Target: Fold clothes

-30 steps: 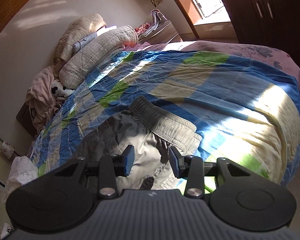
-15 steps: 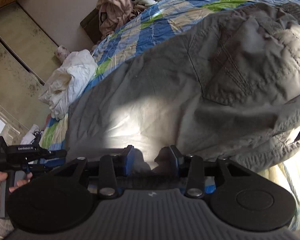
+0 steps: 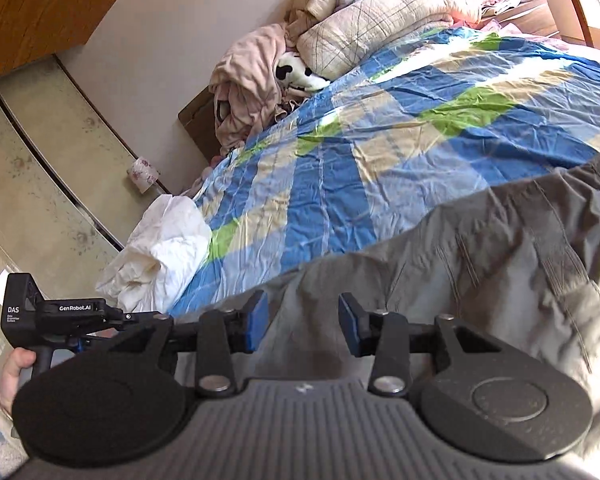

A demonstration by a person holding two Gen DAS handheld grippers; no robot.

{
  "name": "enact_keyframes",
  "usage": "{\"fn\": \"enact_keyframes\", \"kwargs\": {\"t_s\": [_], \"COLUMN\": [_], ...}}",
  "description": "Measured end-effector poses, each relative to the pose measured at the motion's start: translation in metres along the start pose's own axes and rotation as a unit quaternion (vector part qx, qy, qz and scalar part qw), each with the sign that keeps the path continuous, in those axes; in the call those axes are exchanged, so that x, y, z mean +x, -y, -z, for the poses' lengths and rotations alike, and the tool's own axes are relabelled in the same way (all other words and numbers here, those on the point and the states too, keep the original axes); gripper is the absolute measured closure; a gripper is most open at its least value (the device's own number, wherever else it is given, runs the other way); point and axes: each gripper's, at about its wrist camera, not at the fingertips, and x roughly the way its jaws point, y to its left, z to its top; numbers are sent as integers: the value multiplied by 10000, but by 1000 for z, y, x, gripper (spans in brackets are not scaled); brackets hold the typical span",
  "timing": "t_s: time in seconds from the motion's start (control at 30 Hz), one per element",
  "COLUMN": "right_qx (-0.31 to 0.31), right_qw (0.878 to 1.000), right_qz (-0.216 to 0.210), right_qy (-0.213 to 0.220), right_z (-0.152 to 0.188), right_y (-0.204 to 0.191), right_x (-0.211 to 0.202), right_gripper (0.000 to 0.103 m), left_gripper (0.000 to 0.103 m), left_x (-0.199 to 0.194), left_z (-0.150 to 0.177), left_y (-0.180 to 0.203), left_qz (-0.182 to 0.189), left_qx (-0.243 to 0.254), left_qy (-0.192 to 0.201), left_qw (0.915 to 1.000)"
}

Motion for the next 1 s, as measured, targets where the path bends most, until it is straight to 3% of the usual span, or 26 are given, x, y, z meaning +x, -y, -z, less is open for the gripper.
{"fn": "enact_keyframes", "kwargs": {"t_s": [0.17, 0.33, 0.53, 0.7, 0.9, 1.0], "right_qx": [-85, 72, -89, 241, 276, 287], "right_qw": [9995, 9954, 9968, 9970, 9972, 9973], "right_qz": [144, 344, 264, 135, 100, 79], "right_qy": [-275, -888, -743, -725, -682, -675], "right_z": [13, 56, 77, 76, 75, 75], "right_y": [11, 34, 35, 44, 44, 45], "right_x": [39, 50, 35, 34, 37, 37], "right_gripper": [60, 64, 68, 71, 72, 72], "left_gripper": [47, 47, 46, 46, 47, 52], "left_x": [51, 107, 147, 164, 182, 184], "left_z": [-30, -44, -40, -41, -36, -36], "left_y": [32, 48, 54, 65, 82, 81], "left_qz": [175, 216, 286, 683, 159, 174], "left_qx": [208, 389, 538, 638, 1084, 1143], "left_qy": [-170, -578, -951, -1302, -1351, -1432], "left_qw": [9995, 9973, 9936, 9871, 9847, 9829]}}
